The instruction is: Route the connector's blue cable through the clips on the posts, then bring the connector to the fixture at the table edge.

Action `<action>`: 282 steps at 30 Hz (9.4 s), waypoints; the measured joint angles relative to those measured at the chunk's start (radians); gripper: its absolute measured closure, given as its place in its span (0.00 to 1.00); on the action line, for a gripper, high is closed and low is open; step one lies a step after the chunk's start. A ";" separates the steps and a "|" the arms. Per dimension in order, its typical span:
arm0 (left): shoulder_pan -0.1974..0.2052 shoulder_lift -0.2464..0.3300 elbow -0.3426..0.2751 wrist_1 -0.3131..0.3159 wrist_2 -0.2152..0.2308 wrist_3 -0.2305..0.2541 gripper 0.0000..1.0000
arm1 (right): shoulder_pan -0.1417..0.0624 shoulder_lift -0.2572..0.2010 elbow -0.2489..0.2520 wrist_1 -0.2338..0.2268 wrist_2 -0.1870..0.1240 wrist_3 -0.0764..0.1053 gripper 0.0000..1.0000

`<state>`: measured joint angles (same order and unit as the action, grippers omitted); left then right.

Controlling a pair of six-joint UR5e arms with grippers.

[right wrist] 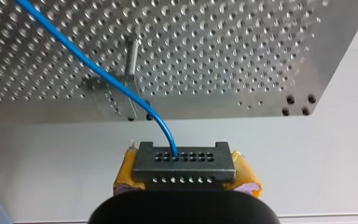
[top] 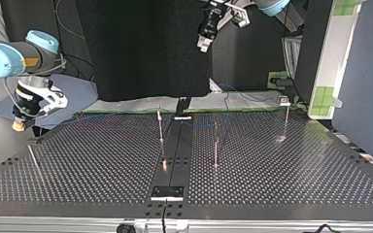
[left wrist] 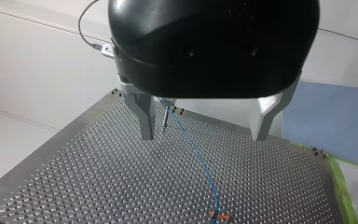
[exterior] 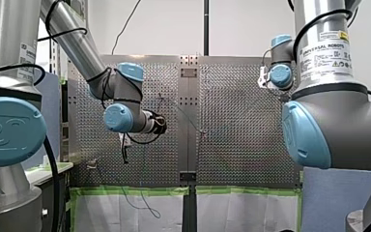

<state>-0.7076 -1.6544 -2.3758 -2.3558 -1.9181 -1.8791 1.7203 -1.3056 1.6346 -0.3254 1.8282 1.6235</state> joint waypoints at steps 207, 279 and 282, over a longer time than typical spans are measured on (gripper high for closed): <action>0.028 0.000 0.026 -0.028 -0.006 0.160 0.00 | -0.215 0.222 -0.138 -0.108 -0.686 -0.039 0.01; 0.028 0.000 0.026 -0.030 -0.006 0.172 0.00 | -0.209 0.211 -0.103 -0.039 -0.390 -0.018 0.01; 0.028 0.000 0.026 -0.030 -0.006 0.173 0.00 | -0.201 0.192 -0.080 -0.055 -0.365 -0.023 0.01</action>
<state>-0.6799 -1.6541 -2.3497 -2.3856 -1.9243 -1.7061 1.5189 -1.1139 1.5546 -0.3805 1.4631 1.6006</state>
